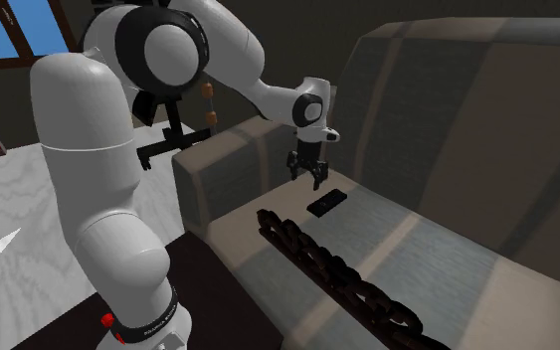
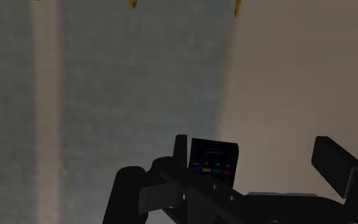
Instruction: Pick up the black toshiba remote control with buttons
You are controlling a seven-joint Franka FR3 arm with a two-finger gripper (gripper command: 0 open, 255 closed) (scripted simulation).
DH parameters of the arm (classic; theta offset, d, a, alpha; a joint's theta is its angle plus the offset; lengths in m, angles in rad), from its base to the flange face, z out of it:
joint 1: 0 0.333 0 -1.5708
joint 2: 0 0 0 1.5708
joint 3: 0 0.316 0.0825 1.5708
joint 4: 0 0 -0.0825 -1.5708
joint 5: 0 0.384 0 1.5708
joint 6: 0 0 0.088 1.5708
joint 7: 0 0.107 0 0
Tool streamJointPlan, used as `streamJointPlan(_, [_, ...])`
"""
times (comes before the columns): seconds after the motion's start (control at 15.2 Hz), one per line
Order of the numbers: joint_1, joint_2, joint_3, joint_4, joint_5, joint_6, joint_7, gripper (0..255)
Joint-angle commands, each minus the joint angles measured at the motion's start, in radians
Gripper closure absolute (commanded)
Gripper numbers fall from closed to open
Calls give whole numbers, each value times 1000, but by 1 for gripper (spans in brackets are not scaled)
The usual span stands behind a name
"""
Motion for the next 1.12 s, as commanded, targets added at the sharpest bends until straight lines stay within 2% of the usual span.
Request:
streamJointPlan(0.0, [-6, 74, -3, 60, 2, 17, -10, 0])
streamJointPlan(0.4, [-20, 310, -2, 285, 12, 36, -28, 0])
streamJointPlan(0.73, [-35, 520, 0, 527, 19, 11, -40, 0])
streamJointPlan(1.06, [-37, 562, 2, 525, 20, 54, -38, 0])
